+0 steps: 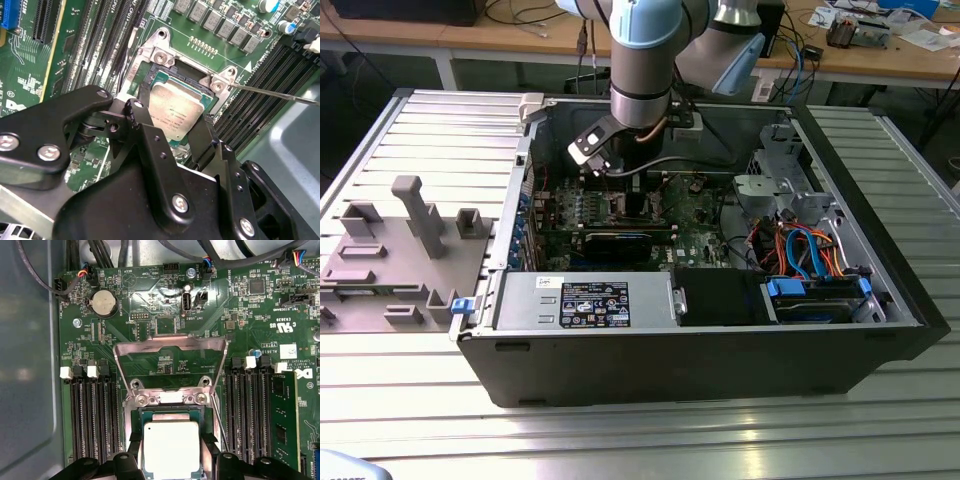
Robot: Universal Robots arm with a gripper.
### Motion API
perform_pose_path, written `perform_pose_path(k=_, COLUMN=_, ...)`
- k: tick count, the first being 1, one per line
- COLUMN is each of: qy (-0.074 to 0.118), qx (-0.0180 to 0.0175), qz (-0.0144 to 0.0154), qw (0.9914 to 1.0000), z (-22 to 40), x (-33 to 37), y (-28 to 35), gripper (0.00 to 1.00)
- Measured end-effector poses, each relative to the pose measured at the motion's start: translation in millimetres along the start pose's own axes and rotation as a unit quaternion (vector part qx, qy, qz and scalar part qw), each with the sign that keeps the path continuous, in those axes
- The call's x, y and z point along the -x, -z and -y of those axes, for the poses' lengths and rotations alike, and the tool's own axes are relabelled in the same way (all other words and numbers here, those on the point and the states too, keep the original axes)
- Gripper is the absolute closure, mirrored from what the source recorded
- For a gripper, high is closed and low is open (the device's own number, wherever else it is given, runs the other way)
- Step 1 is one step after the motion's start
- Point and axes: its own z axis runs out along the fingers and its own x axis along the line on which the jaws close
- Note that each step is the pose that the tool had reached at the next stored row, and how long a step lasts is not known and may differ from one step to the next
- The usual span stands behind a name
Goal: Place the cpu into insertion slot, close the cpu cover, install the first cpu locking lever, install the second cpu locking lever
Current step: 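Place the cpu into insertion slot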
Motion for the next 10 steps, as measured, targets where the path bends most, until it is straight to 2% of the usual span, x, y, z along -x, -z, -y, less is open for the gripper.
perform_pose_path(k=7, qy=0.001, qx=0.0003, qz=-0.0002, qw=1.00000, z=-0.6, x=-0.2, y=-0.9, gripper=0.45)
perform_pose_path(k=8, qy=0.001, qx=0.0003, qz=-0.0007, qw=1.00000, z=-0.6, x=-0.4, y=-1.2, gripper=0.45)
perform_pose_path(k=9, qy=0.001, qx=0.0003, qz=-0.0004, qw=1.00000, z=-0.6, x=-0.2, y=-1.1, gripper=0.38)
perform_pose_path(k=10, qy=0.001, qx=0.0002, qz=-0.0002, qw=1.00000, z=-0.5, x=-0.1, y=-0.9, gripper=0.38)
